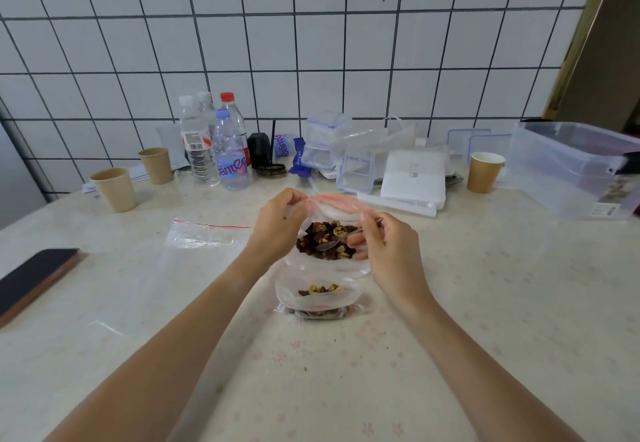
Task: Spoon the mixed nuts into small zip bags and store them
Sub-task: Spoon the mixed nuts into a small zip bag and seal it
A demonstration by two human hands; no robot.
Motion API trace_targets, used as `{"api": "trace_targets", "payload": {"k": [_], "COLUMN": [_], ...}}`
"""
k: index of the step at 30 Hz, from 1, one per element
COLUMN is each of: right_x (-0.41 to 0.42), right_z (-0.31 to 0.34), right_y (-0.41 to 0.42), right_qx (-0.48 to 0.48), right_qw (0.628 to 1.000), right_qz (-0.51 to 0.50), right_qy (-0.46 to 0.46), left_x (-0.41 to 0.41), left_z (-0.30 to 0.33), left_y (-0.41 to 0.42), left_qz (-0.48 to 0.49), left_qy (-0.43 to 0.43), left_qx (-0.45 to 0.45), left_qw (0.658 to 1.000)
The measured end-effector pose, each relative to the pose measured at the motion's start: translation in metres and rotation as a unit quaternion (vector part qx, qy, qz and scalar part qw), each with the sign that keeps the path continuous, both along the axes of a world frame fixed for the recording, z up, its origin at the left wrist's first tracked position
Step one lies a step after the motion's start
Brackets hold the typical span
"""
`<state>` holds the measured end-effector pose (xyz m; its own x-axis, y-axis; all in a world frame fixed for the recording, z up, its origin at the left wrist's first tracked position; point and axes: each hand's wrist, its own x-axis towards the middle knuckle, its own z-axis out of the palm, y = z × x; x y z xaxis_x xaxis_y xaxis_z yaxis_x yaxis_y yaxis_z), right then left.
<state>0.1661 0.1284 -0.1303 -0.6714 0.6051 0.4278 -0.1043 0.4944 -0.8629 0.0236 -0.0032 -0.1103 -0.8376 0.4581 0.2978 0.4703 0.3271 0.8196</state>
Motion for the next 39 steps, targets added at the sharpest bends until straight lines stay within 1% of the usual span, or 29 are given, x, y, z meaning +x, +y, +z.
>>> {"api": "trace_targets", "payload": {"k": [3,6,9,13,16,18,23,28,32,35,39], "right_x": [-0.003,-0.005,-0.004,-0.001,-0.003,-0.005,-0.008,-0.009,-0.009,-0.007,-0.004], "right_z": [-0.005,-0.006,-0.003,0.001,-0.002,-0.006,-0.006,-0.007,-0.004,-0.002,0.001], "right_y": [-0.005,-0.004,0.001,0.011,0.006,0.001,0.010,0.010,0.016,0.012,0.008], "right_qx": [0.006,-0.021,-0.036,-0.018,-0.009,-0.010,-0.115,-0.114,-0.144,-0.193,-0.279], "right_qw": [1.000,1.000,0.999,0.999,1.000,1.000,0.993,0.993,0.989,0.980,0.958], "right_qz": [0.006,0.021,0.018,-0.026,-0.010,0.012,0.015,0.012,0.007,0.041,0.071], "right_qy": [0.003,-0.001,-0.001,0.008,0.000,-0.006,-0.009,-0.011,-0.009,-0.008,-0.002], "left_x": [0.004,0.007,0.007,0.007,0.007,0.007,0.005,0.003,0.003,0.005,0.007], "left_z": [-0.001,-0.002,-0.001,0.002,0.003,0.003,0.003,-0.001,-0.002,-0.002,0.000], "left_y": [0.000,0.001,0.001,0.003,0.004,0.005,0.006,0.007,0.009,0.011,0.010], "left_qz": [-0.008,-0.016,-0.011,-0.007,-0.008,-0.008,-0.001,0.012,0.021,0.018,0.011], "left_qy": [0.018,0.021,0.008,-0.023,-0.055,-0.059,-0.059,-0.066,-0.075,-0.079,-0.073], "left_qx": [0.007,0.019,0.030,0.055,0.081,0.087,0.088,0.086,0.084,0.076,0.076], "left_qw": [1.000,0.999,0.999,0.998,0.995,0.994,0.994,0.994,0.993,0.994,0.994]}}
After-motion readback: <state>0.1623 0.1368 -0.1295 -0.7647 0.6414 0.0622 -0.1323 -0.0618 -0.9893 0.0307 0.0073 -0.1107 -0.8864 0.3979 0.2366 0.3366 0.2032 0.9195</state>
